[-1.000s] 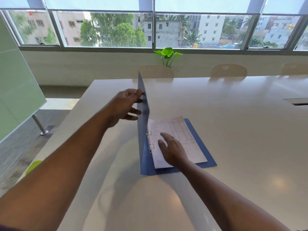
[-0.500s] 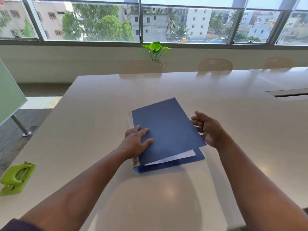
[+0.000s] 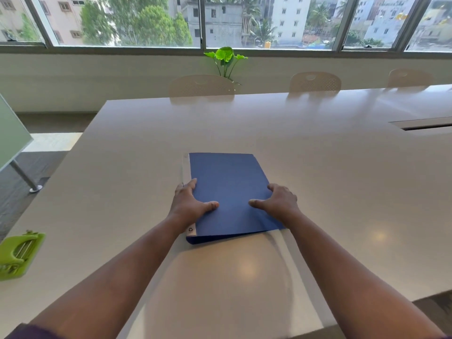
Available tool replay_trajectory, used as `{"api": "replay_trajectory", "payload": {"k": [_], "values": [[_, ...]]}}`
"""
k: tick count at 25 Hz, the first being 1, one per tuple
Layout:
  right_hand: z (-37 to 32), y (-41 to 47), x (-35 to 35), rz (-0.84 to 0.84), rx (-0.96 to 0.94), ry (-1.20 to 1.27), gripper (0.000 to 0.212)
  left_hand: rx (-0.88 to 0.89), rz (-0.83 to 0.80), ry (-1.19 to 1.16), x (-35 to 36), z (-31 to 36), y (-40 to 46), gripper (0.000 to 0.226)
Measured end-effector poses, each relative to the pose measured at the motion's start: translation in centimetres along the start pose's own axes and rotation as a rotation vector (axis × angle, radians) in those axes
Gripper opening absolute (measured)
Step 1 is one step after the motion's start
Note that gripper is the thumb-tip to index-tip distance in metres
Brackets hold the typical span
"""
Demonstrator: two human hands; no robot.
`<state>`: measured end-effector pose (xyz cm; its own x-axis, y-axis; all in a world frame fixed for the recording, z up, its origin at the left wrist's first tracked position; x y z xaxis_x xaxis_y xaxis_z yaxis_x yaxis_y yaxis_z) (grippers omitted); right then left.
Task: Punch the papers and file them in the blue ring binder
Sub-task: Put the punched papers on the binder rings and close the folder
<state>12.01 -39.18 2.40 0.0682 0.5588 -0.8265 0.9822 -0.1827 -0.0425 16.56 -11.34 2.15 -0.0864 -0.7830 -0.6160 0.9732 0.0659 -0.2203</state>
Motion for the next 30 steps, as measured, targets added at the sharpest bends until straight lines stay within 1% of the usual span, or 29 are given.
{"api": "replay_trajectory", "payload": {"k": [2, 4, 7, 10, 12, 16, 18, 20, 22, 23, 26, 30], "values": [[-1.7, 0.1, 1.4, -0.027, -0.037, -0.077, 0.094, -0.02, 0.017, 0.001, -1.4, -0.9, 0.7, 0.109], [-3.8, -0.1, 3.1, -0.056, -0.083, -0.117, 0.092, -0.038, 0.037, 0.04, -3.6, -2.2, 1.5, 0.108], [-7.2, -0.5, 5.9, -0.07, -0.169, -0.128, 0.078, -0.064, 0.066, 0.12, -7.1, -4.6, 2.5, 0.101], [-8.8, -0.6, 8.0, -0.064, -0.197, -0.138, 0.069, -0.054, 0.06, 0.148, -8.7, -6.0, 2.6, 0.092], [-9.0, -0.4, 8.6, -0.068, -0.21, -0.172, 0.07, -0.027, 0.054, 0.163, -8.6, -5.9, 2.3, 0.088], [-8.8, 0.1, 9.5, -0.125, -0.225, -0.298, 0.086, 0.008, 0.035, 0.271, -7.9, -5.4, 2.1, 0.086], [-8.8, 0.1, 10.0, -0.172, -0.229, -0.347, 0.091, -0.009, 0.02, 0.397, -7.6, -5.6, 2.2, 0.091], [-8.9, 0.1, 10.3, -0.196, -0.235, -0.383, 0.092, -0.026, 0.015, 0.592, -7.2, -5.6, 2.3, 0.097], [-8.9, 0.2, 10.2, -0.199, -0.234, -0.419, 0.093, 0.005, 0.041, 0.805, -6.6, -5.2, 2.2, 0.099], [-9.0, 0.3, 10.1, -0.196, -0.231, -0.44, 0.093, 0.023, 0.045, 0.865, -6.3, -5.0, 2.2, 0.098], [-9.3, 0.8, 9.4, -0.177, -0.228, -0.481, 0.089, 0.03, 0.017, 0.893, -5.7, -4.7, 2.2, 0.096], [-9.1, 0.8, 9.5, -0.146, -0.244, -0.46, 0.085, 0.031, 0.007, 0.904, -5.5, -4.6, 2.4, 0.097]]}}
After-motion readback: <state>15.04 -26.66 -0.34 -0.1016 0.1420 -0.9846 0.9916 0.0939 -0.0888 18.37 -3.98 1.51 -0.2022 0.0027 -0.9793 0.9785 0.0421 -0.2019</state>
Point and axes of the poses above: each hand's wrist, its own y-axis towards the middle knuckle, its own x-axis out of the palm, z = x × y, the point moved 9 cm from there along y, towards the middle knuckle, and after that the axes turned 11 degrees about -x, right-handed, at the moved point
